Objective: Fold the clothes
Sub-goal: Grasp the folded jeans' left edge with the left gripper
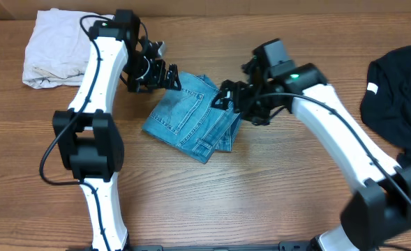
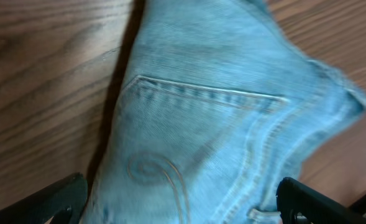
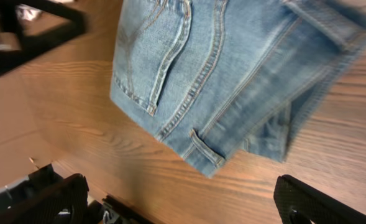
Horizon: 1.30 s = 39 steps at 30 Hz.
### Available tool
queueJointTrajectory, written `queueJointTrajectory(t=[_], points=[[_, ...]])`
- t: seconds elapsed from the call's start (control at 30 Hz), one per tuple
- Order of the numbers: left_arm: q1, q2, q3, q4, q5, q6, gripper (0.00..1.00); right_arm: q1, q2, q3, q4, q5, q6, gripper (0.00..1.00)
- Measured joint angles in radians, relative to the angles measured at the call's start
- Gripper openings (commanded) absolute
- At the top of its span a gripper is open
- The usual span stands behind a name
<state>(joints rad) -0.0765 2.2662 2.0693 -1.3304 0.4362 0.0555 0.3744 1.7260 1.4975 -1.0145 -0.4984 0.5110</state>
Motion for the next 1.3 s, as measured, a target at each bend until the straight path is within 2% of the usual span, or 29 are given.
queueJointTrajectory(t=[0.17,0.37,0.63,0.8,0.93,1.0,1.03,1.13,1.3], points=[[0.030,0.093,0.000,0.023,0.005,0.026,1.00,-0.094,-0.212,0.000,-0.058,-0.007,-0.046,1.00],[0.050,0.111,0.000,0.056,0.024,0.074,1.00,-0.152,-0.424,0.000,-0.089,-0.013,-0.092,1.00],[0.051,0.186,0.001,0.021,0.090,0.151,1.00,-0.185,-0.582,0.000,-0.122,-0.007,-0.105,1.00],[0.050,0.195,0.001,-0.009,0.147,0.204,0.98,-0.185,-0.600,0.000,-0.130,0.001,-0.106,1.00],[0.048,0.209,-0.008,-0.064,0.224,0.289,0.77,-0.185,-0.599,0.000,-0.130,0.008,-0.108,1.00],[0.042,0.213,-0.010,-0.079,0.237,0.319,0.54,-0.185,-0.599,0.000,-0.130,0.009,-0.108,1.00],[0.040,0.214,-0.010,-0.084,0.241,0.321,0.37,-0.185,-0.599,0.000,-0.130,0.009,-0.108,1.00],[0.029,0.219,-0.012,-0.090,0.254,0.344,0.05,-0.185,-0.599,0.000,-0.130,0.014,-0.108,1.00],[0.010,0.221,-0.014,-0.106,0.301,0.348,0.04,-0.185,-0.599,0.000,-0.130,0.016,-0.109,1.00]])
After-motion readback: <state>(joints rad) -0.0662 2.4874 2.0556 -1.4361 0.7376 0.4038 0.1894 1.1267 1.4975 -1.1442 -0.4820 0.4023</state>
